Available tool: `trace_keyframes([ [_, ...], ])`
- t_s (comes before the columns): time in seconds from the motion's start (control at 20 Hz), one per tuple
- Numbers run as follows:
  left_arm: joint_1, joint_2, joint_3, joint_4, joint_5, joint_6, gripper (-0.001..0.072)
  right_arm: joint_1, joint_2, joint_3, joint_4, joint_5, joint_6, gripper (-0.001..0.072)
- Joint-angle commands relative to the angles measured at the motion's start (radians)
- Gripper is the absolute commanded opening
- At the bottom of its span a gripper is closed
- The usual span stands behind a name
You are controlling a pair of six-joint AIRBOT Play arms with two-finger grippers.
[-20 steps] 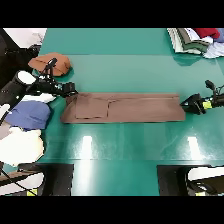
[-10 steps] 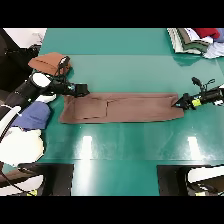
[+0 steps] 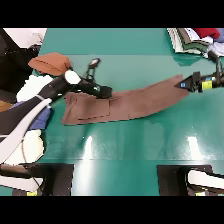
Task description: Fold the shirts.
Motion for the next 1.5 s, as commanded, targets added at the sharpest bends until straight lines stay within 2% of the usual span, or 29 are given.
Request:
trace_keyframes([
  [0.0,-0.104,-0.137,0.107,-0.008,-0.027,-0.003,0.0026,0.098,0.05,0.132,0.031,-0.006,0.107,0.0015],
  [0.35,-0.181,-0.223,0.141,-0.011,-0.037,-0.024,0.0027,0.278,0.05,0.34,0.026,-0.05,0.156,0.0016],
  [0.65,-0.181,-0.222,0.141,-0.037,0.002,-0.024,0.0027,0.388,0.05,0.36,0.025,-0.073,0.15,0.0016],
  [0.8,-0.144,-0.217,0.182,-0.039,-0.066,-0.024,0.0026,0.43,0.047,0.36,0.023,-0.082,0.132,0.0015],
  [0.95,-0.074,-0.13,0.191,-0.002,-0.074,-0.023,0.0026,0.472,0.027,0.36,0.024,-0.08,0.132,0.0016],
  [1.15,0.084,0.037,0.191,0.137,-0.137,-0.023,0.0026,0.581,-0.027,0.36,0.027,-0.098,0.132,0.0016],
  [1.3,0.236,0.168,0.191,0.216,-0.179,-0.021,0.0027,0.722,-0.092,0.36,0.027,-0.229,0.131,0.0016],
  [1.45,0.386,0.285,0.191,0.242,-0.205,-0.016,0.0027,0.894,-0.188,0.361,0.028,-0.449,0.097,0.0019],
])
